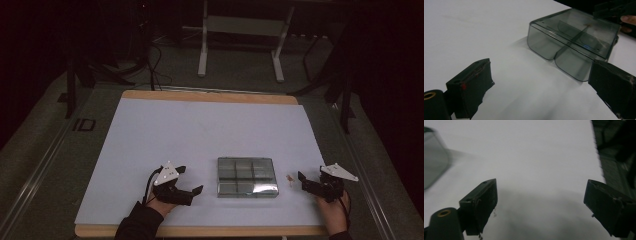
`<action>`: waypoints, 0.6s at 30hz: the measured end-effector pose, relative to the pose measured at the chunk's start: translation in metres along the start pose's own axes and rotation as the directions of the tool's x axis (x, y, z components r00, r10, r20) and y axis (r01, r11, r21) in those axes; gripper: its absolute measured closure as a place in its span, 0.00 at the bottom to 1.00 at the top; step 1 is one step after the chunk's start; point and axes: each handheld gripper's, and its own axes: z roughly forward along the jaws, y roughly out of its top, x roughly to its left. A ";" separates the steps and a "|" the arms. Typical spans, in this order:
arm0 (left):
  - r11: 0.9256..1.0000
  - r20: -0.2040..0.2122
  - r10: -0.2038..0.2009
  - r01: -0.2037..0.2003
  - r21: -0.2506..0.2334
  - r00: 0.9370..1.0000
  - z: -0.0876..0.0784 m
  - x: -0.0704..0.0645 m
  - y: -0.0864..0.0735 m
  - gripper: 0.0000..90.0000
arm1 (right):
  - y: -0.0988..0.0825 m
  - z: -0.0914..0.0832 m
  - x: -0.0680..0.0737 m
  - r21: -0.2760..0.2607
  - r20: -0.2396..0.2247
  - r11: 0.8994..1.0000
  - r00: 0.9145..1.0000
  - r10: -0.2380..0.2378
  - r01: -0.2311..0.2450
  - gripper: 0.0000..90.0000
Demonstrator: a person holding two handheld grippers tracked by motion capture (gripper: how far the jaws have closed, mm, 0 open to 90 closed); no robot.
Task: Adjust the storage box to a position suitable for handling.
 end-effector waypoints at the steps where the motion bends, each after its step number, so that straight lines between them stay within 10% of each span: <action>1: 1.000 0.003 0.001 -0.001 0.004 1.000 0.000 0.000 0.001 0.06 | 0.001 0.000 0.002 -0.003 -0.011 1.000 1.000 -0.016 0.016 0.14; 11: 1.000 0.038 0.025 -0.025 0.009 0.999 0.006 -0.004 0.005 0.12 | 0.010 -0.003 0.016 -0.044 -0.170 0.997 0.983 -0.066 0.060 0.15; 18: 0.999 0.083 0.050 -0.050 0.001 0.995 0.009 -0.007 0.008 0.21 | 0.014 -0.004 0.019 -0.076 -0.286 0.995 0.954 -0.091 0.072 0.18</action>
